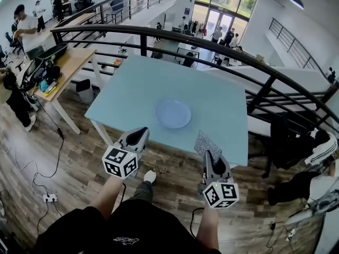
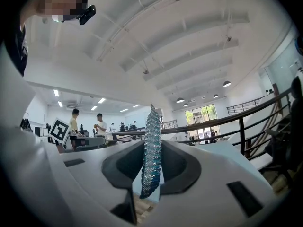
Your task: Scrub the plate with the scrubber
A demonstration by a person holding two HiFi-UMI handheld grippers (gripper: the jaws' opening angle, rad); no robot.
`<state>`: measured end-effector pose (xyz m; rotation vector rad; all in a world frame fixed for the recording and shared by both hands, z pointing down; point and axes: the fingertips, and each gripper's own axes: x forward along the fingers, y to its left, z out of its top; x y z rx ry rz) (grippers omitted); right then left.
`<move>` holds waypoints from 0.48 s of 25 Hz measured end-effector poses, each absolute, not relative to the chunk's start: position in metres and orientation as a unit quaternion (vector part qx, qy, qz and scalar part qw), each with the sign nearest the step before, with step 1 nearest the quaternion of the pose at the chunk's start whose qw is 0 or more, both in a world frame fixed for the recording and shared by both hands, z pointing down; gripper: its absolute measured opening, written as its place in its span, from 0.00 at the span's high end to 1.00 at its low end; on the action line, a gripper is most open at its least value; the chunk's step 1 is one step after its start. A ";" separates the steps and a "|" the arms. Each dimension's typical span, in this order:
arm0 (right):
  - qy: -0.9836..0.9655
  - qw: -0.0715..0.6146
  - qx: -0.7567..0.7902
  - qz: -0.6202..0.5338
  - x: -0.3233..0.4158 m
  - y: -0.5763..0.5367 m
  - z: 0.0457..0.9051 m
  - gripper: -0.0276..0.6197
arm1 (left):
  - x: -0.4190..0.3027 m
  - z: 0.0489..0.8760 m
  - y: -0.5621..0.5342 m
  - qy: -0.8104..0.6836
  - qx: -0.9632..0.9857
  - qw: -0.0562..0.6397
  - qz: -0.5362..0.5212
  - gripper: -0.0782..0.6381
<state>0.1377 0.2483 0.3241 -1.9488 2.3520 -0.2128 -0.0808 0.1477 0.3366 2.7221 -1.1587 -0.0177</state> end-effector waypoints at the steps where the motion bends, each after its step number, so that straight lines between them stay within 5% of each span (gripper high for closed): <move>1: 0.768 0.038 -0.636 -0.070 0.137 0.240 0.325 0.83 | -0.081 0.340 0.139 -0.391 0.916 0.096 -0.005 0.88; 12: 0.759 0.018 -0.647 -0.071 0.148 0.134 0.326 0.83 | -0.061 0.351 0.027 -0.371 0.922 0.108 -0.004 0.88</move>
